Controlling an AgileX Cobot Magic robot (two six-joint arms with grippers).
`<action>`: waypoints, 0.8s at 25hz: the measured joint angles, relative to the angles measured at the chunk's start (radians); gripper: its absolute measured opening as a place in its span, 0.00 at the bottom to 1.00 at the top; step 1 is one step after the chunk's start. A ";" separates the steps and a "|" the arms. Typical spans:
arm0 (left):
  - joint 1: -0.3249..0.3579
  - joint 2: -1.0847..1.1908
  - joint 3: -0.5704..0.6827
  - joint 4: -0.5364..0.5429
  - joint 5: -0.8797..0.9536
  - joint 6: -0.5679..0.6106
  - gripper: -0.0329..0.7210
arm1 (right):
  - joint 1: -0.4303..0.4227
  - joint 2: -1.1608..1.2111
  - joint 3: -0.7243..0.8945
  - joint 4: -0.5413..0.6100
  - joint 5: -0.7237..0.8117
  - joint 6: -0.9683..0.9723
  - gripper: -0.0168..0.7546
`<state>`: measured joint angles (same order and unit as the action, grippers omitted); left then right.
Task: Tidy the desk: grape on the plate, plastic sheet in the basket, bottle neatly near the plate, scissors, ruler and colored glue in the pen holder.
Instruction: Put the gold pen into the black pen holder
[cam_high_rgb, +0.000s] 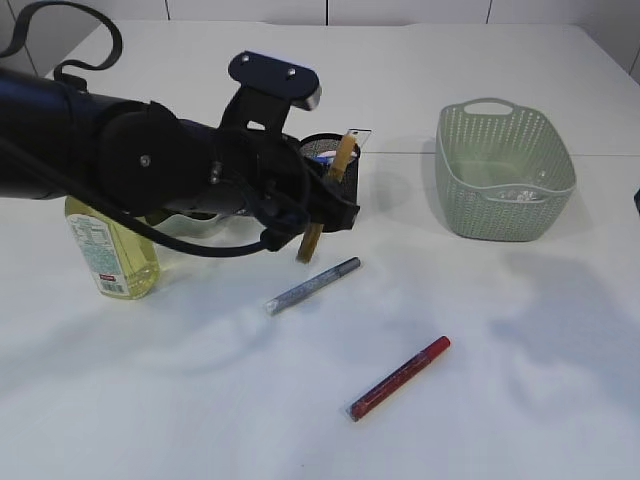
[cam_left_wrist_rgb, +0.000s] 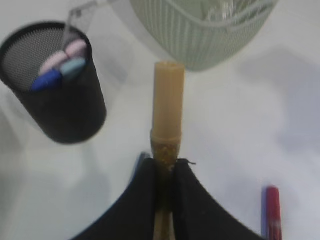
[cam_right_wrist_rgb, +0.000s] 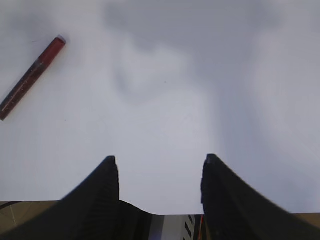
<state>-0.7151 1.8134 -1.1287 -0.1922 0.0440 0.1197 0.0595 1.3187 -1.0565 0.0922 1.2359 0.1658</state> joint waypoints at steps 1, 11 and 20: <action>0.000 0.000 0.002 0.000 -0.052 0.000 0.09 | 0.000 0.000 0.000 0.000 0.000 0.000 0.57; 0.012 0.000 0.004 0.002 -0.520 0.012 0.09 | 0.000 0.000 0.000 -0.002 0.000 -0.008 0.57; 0.107 0.029 -0.063 0.002 -0.654 0.016 0.10 | 0.000 0.000 0.000 -0.002 0.000 -0.008 0.57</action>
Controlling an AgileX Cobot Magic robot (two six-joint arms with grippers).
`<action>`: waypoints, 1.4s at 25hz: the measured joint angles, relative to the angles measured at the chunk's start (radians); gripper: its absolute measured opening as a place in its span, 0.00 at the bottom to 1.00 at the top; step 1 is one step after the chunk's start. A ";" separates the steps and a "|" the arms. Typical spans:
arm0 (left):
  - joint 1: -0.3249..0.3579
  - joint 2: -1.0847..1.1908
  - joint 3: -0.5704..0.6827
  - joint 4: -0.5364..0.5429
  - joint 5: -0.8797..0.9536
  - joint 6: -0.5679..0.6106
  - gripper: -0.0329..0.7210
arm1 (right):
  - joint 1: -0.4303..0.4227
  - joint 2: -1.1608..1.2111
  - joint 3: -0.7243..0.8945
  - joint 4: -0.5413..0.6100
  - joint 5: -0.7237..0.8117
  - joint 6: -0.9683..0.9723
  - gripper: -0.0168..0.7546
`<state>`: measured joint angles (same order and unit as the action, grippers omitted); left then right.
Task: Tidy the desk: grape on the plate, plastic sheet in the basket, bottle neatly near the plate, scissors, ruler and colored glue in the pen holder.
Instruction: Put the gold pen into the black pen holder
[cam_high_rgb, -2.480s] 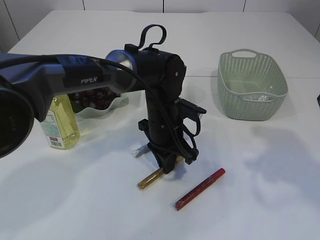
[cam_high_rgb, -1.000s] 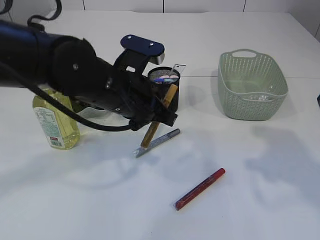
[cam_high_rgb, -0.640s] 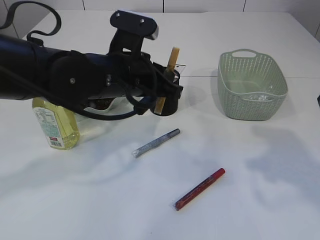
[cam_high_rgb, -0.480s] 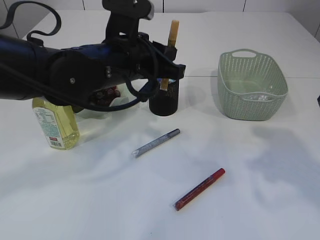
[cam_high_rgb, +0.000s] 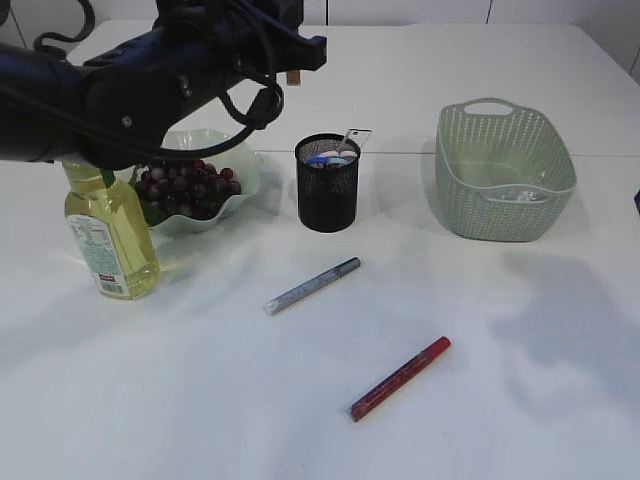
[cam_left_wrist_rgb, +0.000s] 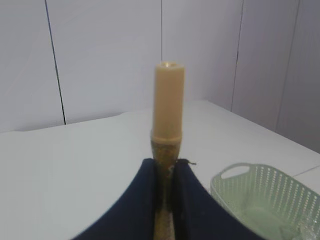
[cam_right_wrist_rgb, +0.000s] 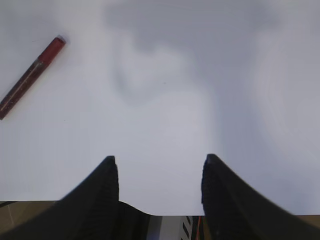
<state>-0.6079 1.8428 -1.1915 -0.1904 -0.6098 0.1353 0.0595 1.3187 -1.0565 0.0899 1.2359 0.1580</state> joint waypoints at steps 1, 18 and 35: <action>0.002 0.018 -0.026 0.000 0.000 0.000 0.10 | 0.000 0.000 0.000 -0.002 0.000 0.000 0.57; 0.035 0.350 -0.322 0.000 0.106 0.002 0.10 | 0.000 0.000 0.000 -0.045 0.000 -0.003 0.57; 0.045 0.402 -0.333 -0.002 0.116 0.000 0.14 | 0.000 0.000 0.000 -0.048 0.000 -0.003 0.57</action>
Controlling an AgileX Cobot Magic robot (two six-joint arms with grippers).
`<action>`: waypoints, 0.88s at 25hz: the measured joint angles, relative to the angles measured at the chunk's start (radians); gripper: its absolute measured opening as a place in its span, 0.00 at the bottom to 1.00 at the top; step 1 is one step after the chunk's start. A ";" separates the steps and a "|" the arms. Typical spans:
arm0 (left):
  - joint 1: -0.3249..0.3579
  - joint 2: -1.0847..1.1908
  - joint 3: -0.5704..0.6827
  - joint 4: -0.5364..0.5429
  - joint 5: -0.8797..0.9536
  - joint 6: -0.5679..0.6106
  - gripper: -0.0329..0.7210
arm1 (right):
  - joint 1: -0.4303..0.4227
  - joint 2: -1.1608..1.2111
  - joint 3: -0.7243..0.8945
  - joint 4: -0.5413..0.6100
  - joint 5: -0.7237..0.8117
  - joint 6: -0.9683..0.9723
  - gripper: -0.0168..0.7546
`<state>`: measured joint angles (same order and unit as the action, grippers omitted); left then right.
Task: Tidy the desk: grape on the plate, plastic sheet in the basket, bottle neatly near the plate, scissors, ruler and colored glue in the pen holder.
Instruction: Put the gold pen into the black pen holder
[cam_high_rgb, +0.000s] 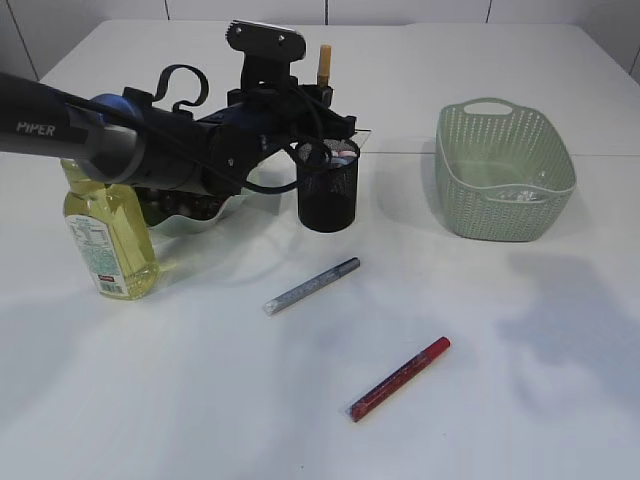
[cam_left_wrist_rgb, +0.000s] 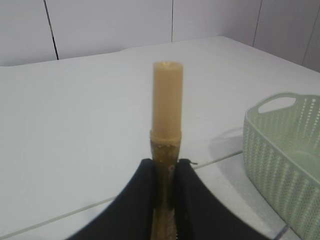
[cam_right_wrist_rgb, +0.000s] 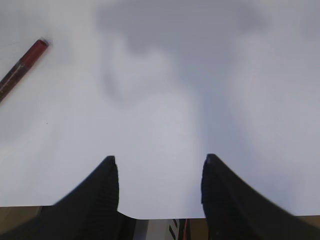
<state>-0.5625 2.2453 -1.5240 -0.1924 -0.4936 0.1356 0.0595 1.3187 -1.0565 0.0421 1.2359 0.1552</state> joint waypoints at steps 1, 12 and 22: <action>0.000 0.000 0.000 0.000 0.000 0.000 0.15 | 0.000 0.000 0.000 0.000 0.000 0.000 0.57; 0.000 0.000 0.000 0.000 -0.001 -0.019 0.29 | 0.000 0.000 0.000 0.000 0.000 0.000 0.57; 0.000 -0.006 0.000 0.000 0.032 -0.021 0.37 | 0.000 0.000 0.000 0.000 -0.006 0.000 0.57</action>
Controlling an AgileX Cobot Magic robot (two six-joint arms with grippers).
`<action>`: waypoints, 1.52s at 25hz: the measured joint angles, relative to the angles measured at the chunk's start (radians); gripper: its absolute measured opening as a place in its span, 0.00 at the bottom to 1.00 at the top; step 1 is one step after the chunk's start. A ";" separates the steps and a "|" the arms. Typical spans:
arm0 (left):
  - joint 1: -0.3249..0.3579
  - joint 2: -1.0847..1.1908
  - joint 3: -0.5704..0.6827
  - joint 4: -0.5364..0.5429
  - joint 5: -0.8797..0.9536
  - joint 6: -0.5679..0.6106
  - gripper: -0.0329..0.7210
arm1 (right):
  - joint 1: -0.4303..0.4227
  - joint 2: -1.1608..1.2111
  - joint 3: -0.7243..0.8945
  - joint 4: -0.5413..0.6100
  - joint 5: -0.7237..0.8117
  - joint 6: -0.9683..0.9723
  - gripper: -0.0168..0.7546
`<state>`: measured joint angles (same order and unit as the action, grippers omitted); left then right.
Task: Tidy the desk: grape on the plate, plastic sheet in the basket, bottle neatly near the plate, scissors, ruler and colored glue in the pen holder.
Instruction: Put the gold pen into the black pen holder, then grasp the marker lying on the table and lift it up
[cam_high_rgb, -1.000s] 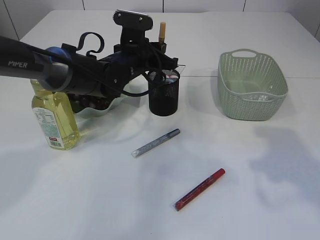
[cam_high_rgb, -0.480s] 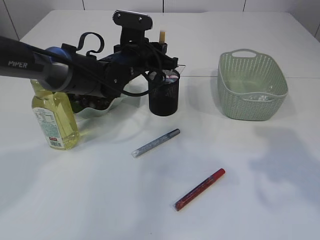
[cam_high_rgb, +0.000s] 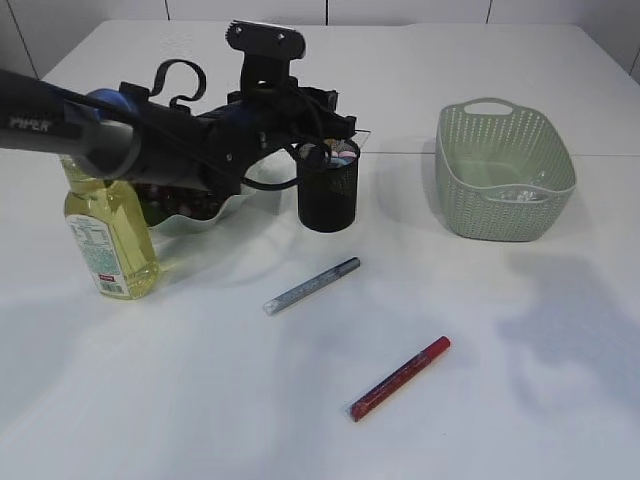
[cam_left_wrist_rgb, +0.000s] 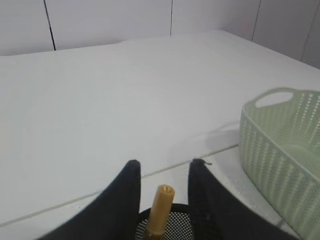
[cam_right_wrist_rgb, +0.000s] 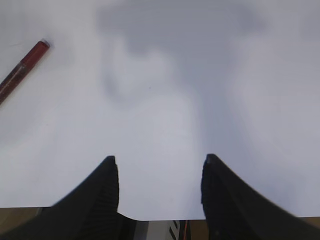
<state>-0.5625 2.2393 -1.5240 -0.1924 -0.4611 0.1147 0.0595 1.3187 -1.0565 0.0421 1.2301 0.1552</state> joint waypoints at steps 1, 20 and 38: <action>0.000 -0.009 0.000 0.000 0.023 0.000 0.37 | 0.000 0.000 0.000 0.000 0.000 0.000 0.57; 0.000 -0.296 0.000 0.086 0.795 -0.001 0.37 | 0.000 0.000 0.000 0.000 0.000 0.000 0.57; 0.000 -0.137 -0.241 0.029 1.506 0.205 0.37 | 0.000 0.000 0.000 0.000 0.000 0.000 0.57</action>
<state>-0.5625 2.1019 -1.7655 -0.1638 1.0446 0.3198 0.0595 1.3187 -1.0565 0.0421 1.2301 0.1552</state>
